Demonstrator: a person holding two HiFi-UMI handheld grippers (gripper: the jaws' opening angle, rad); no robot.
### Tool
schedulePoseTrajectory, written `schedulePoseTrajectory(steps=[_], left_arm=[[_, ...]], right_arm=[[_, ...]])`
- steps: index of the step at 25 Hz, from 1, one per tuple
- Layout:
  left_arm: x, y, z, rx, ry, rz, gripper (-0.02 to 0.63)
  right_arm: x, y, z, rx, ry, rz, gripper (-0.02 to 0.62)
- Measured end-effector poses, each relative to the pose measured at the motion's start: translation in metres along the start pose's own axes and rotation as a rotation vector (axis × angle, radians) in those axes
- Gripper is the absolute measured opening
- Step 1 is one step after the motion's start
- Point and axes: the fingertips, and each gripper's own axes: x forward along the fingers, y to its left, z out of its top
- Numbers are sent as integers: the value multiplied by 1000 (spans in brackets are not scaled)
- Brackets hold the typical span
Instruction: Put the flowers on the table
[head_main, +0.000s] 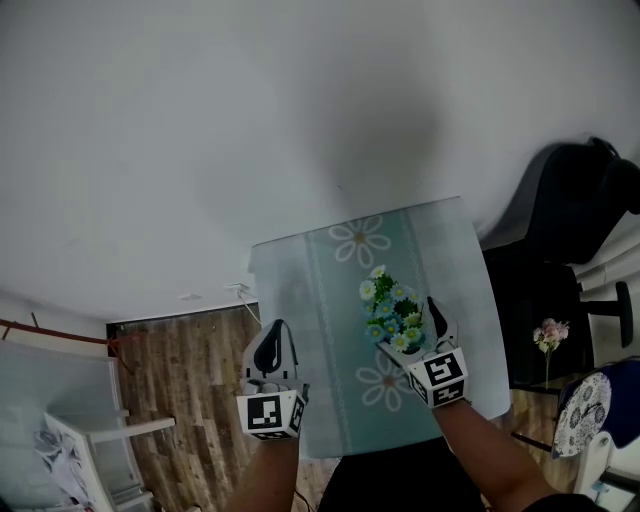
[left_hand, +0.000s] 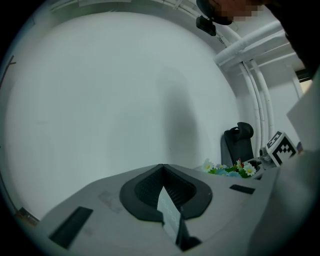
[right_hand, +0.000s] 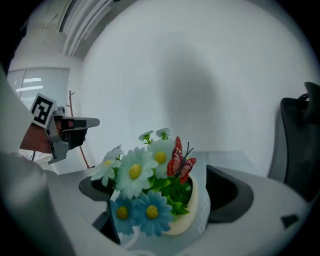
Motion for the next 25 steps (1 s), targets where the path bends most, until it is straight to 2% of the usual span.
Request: schedulePoseTrajectory(steps=[14,25], left_arm=[[-11,1,10,14,-4,0,3],[-19,-20,41,17,-37,-55,3]], right_arm=[[-20,8,34,-40,-29,0,543],[-47,-6,90,-51,-113,-41,543]])
